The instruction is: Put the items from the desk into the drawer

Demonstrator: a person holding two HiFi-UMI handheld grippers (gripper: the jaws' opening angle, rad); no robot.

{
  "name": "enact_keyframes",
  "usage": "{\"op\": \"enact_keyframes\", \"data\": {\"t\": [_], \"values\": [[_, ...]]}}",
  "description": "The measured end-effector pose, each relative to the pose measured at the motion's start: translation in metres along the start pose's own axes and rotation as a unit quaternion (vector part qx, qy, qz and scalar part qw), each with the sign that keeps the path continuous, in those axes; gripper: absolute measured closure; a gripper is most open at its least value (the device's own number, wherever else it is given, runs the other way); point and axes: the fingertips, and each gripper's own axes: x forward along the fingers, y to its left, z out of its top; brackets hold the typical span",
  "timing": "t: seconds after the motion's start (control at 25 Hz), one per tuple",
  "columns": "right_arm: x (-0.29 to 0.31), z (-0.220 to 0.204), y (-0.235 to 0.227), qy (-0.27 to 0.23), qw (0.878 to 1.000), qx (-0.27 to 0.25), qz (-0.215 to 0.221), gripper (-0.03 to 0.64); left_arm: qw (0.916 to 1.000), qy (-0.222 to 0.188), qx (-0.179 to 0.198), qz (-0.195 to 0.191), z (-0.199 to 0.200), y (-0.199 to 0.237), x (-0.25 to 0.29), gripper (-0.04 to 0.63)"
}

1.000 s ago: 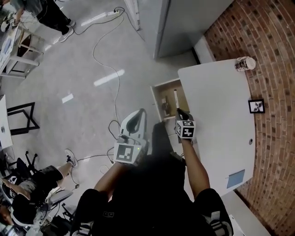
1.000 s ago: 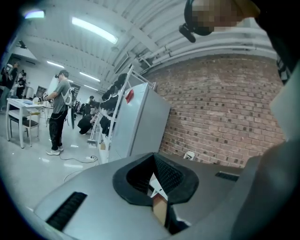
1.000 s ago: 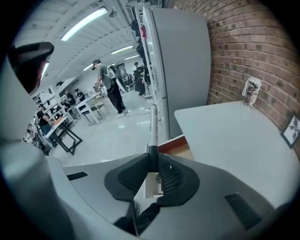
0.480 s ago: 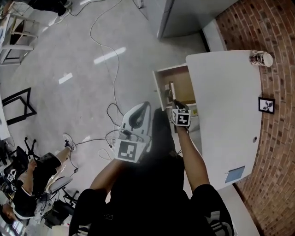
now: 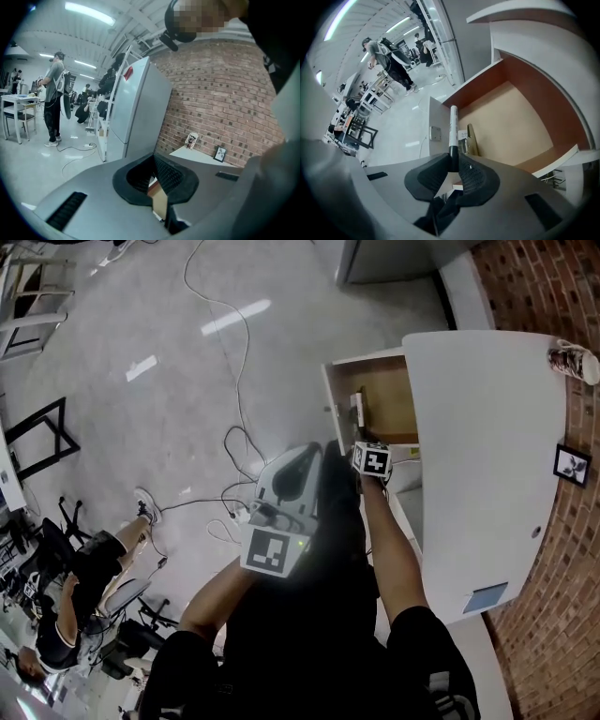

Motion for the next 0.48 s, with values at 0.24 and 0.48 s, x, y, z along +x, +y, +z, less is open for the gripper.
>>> {"op": "enact_keyframes", "data": {"t": [0.24, 0.48], "values": [[0.027, -0.015, -0.008, 0.025, 1.0, 0.017, 0.001, 0.555, 0.9997, 0.021, -0.01, 0.008, -0.026, 0.006, 0.016, 0.598], [0.035, -0.021, -0.01, 0.046, 0.998, 0.031, -0.001, 0.554, 0.9992, 0.037, -0.014, 0.007, -0.042, 0.004, 0.021, 0.598]]}}
